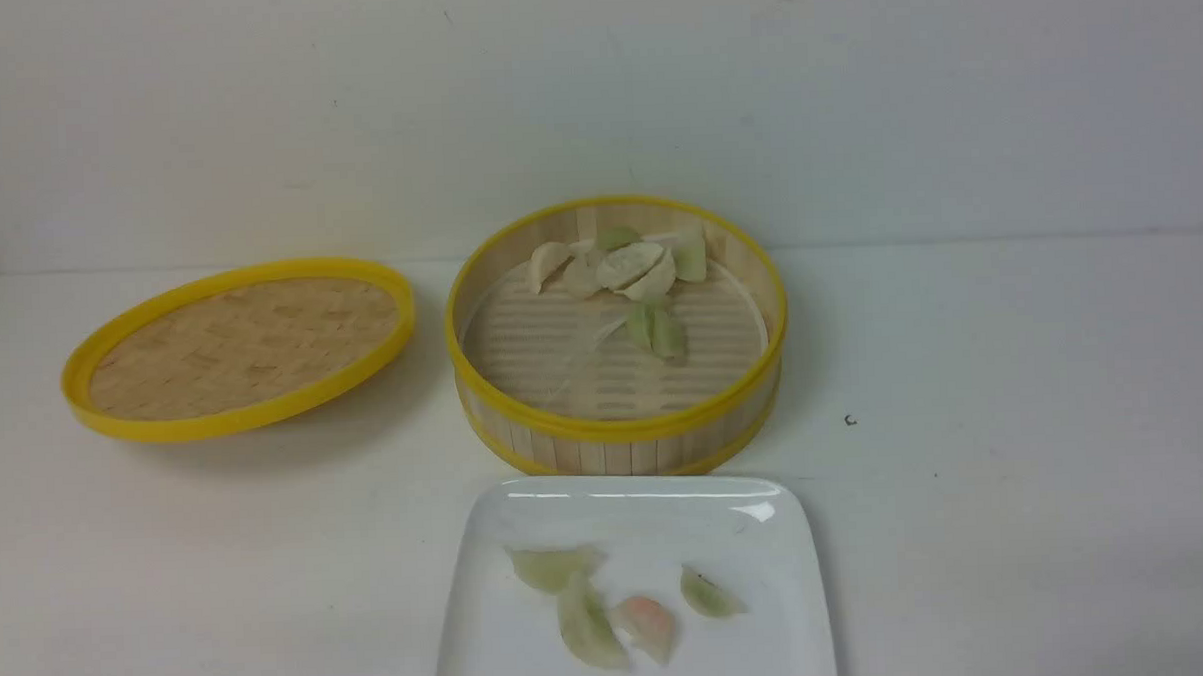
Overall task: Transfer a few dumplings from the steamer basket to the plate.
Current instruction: Use the left arm to grab a dumpling from the steamer
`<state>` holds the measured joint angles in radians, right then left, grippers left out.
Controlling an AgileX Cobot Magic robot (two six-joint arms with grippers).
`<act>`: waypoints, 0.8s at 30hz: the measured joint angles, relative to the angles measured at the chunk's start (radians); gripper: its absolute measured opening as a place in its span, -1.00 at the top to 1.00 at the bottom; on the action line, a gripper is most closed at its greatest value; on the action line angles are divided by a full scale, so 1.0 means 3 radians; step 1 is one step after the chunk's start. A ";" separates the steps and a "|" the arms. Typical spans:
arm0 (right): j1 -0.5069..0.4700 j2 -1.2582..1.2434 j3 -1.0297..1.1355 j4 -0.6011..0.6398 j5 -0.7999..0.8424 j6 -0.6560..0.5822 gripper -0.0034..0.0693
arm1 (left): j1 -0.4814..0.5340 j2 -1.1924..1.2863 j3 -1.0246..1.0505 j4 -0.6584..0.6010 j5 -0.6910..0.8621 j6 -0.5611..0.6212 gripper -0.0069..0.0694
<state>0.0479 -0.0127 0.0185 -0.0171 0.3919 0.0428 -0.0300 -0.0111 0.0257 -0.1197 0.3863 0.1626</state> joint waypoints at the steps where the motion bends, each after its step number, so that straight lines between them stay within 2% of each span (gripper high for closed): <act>1: 0.0000 0.0000 0.0000 0.0000 0.0000 0.0000 0.95 | 0.0000 0.0000 0.0000 0.0000 0.0000 0.0000 0.83; 21: 0.0000 0.0000 0.0000 0.0000 0.0000 0.0000 0.95 | 0.0000 0.0000 0.0000 -0.0001 -0.0014 0.0004 0.83; 24: 0.0000 0.0000 0.0000 0.0000 0.0000 0.0000 0.95 | 0.0000 0.0000 0.0014 -0.0202 -0.0181 -0.0061 0.83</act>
<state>0.0479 -0.0127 0.0185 -0.0171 0.3919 0.0428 -0.0300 -0.0111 0.0299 -0.1804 0.3321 0.1444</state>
